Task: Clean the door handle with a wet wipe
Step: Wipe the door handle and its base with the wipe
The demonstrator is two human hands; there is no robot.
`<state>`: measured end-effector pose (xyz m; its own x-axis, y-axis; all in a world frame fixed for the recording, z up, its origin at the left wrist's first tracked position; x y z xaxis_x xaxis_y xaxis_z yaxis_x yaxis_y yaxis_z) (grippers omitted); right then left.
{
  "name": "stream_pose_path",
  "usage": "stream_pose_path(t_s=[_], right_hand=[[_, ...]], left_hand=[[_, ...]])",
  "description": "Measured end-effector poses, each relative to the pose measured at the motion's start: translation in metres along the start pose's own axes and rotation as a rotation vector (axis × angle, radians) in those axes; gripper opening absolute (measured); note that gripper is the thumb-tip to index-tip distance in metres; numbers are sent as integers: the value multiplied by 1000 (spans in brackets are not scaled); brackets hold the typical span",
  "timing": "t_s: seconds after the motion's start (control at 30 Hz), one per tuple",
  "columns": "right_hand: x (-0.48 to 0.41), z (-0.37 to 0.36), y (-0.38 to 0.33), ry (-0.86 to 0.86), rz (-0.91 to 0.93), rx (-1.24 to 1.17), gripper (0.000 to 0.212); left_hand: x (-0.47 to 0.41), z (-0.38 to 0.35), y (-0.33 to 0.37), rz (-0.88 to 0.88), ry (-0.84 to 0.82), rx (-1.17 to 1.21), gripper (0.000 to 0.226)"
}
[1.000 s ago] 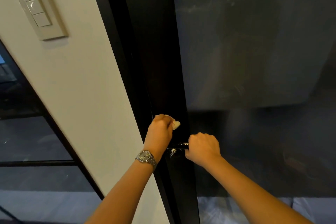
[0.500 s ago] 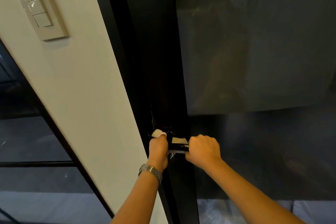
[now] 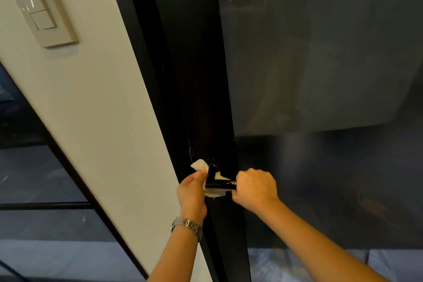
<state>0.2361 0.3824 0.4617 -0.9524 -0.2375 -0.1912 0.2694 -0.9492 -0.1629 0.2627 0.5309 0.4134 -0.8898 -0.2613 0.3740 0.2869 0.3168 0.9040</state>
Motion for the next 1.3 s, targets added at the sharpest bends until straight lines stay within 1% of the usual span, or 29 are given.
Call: stream_pose_path(t_s=[0.07,0.1,0.17,0.23,0.3,0.37,0.43,0.5,0.57,0.6,0.7,0.83,0.93,1.03,1.17,1.3], right_hand=[[0,1,0,1,-2,14,24],[0,1,0,3,-4,19,24],[-1,1,0,11,-11,15,24],[-1,0,1,20,-21,18,22],[-2,-1,2,25,-25,21,22],[-2,-2,2,23,-32,25,24],[-2,-2,1,24,-41,29,25],[0,0,-1,10,-50,34,27],[1,1,-3,-4,-44,44,29],[2,2,-3,-6,-35,48,30],[3,2,-4,-6,-7,41,31],[3,1,-4,-17,12,30,28],[2,2,-4,-17,21,27,27],[1,3,-3,-19,36,30,26],[1,4,-2,-5,38,32,24],[0,5,-1,-3,26,25,22]], left_hand=[[8,0,22,-307,114,-290,9],[13,-2,31,-427,146,-395,10],[20,-9,44,-612,147,-603,11],[25,-20,54,-850,96,-921,12],[29,-28,63,-1040,-6,-1135,11],[29,-35,69,-1172,-107,-1313,9],[35,-48,69,-1256,-195,-1476,11],[42,-67,63,-1290,-274,-1608,18],[45,-83,57,-1224,-295,-1746,24],[45,-88,56,-1195,-295,-1770,25],[40,-85,57,-1169,-292,-1737,23],[36,-71,68,-1068,-198,-1554,18],[36,-75,72,-1043,-190,-1559,20],[35,-79,76,-1081,-231,-1705,22],[33,-89,71,-1167,-324,-1941,30],[34,-94,69,-1236,-396,-1962,27]])
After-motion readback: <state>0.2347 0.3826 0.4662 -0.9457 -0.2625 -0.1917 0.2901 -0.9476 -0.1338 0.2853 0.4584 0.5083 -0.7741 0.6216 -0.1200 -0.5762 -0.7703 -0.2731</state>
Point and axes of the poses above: each hand's wrist, its own x-axis away from the middle knuckle, its own z-axis out of the back of the hand, y = z × x, the point moved 6 cm from there along -x, towards the middle knuckle, and after that the axes turned 10 degrees about z, right-handed, at the moved point
